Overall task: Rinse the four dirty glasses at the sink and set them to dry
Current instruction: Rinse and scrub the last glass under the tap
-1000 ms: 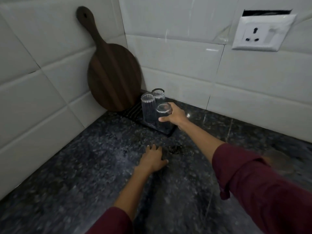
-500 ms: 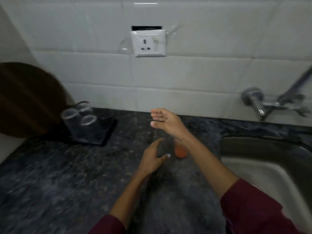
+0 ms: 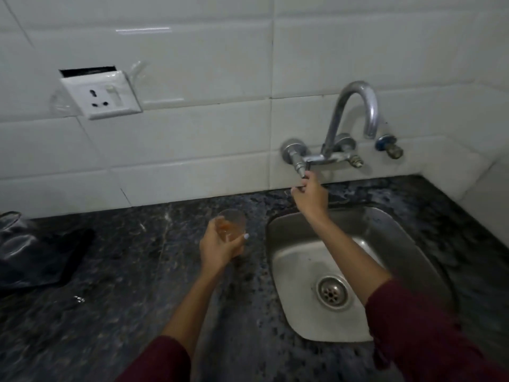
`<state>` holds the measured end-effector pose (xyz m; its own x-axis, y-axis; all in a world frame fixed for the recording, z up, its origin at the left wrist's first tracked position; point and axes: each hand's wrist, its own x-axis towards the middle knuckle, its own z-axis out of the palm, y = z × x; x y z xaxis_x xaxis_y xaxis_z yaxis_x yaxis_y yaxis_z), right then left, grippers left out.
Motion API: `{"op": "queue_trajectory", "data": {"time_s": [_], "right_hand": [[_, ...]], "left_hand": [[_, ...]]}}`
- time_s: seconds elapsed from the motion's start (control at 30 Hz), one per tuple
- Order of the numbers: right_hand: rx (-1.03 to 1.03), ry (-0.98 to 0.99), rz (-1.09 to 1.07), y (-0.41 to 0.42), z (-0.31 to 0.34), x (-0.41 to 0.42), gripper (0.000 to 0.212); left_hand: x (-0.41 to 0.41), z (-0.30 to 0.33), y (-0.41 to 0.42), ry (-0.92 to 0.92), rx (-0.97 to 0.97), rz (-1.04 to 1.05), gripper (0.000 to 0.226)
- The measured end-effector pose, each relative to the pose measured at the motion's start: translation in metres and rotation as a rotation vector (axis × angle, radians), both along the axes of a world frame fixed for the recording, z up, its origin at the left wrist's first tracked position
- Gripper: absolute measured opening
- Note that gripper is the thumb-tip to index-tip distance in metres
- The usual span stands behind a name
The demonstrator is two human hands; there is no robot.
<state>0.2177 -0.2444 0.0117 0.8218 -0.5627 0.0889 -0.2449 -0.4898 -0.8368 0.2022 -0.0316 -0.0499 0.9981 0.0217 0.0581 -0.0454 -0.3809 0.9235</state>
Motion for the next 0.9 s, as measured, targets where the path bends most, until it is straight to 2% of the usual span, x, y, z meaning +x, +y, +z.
{"op": "queue_trajectory", "data": {"time_s": [0.1, 0.27, 0.4, 0.53, 0.6, 0.7, 0.83, 0.9], "right_hand": [[-0.171, 0.057, -0.041, -0.014, 0.016, 0.019, 0.032], [-0.339, 0.173, -0.043, -0.041, 0.012, 0.023, 0.063], [-0.567, 0.206, 0.142, -0.049, 0.008, 0.033, 0.047], [-0.721, 0.141, 0.239, -0.046, 0.007, 0.032, 0.055], [-0.678, 0.153, 0.256, -0.046, 0.005, 0.028, 0.060], [-0.480, 0.113, 0.278, -0.048, 0.006, 0.007, 0.064], [-0.403, -0.299, 0.430, -0.057, -0.008, -0.058, 0.026], [-0.409, -0.342, 0.546, -0.065, -0.015, -0.090, 0.023]], "left_hand": [[-0.004, 0.021, -0.035, -0.023, 0.011, -0.115, 0.067], [-0.016, 0.030, -0.068, 0.010, -0.025, -0.151, 0.068], [-0.030, 0.025, -0.076, 0.062, -0.092, -0.117, 0.059], [-0.038, 0.020, -0.080, 0.065, -0.073, -0.114, 0.057], [-0.040, 0.021, -0.081, 0.067, -0.049, -0.125, 0.059], [-0.037, 0.021, -0.087, 0.071, -0.019, -0.169, 0.062], [-0.034, 0.018, -0.112, 0.090, 0.040, -0.277, 0.064], [-0.036, 0.017, -0.130, 0.081, 0.075, -0.362, 0.062]]}}
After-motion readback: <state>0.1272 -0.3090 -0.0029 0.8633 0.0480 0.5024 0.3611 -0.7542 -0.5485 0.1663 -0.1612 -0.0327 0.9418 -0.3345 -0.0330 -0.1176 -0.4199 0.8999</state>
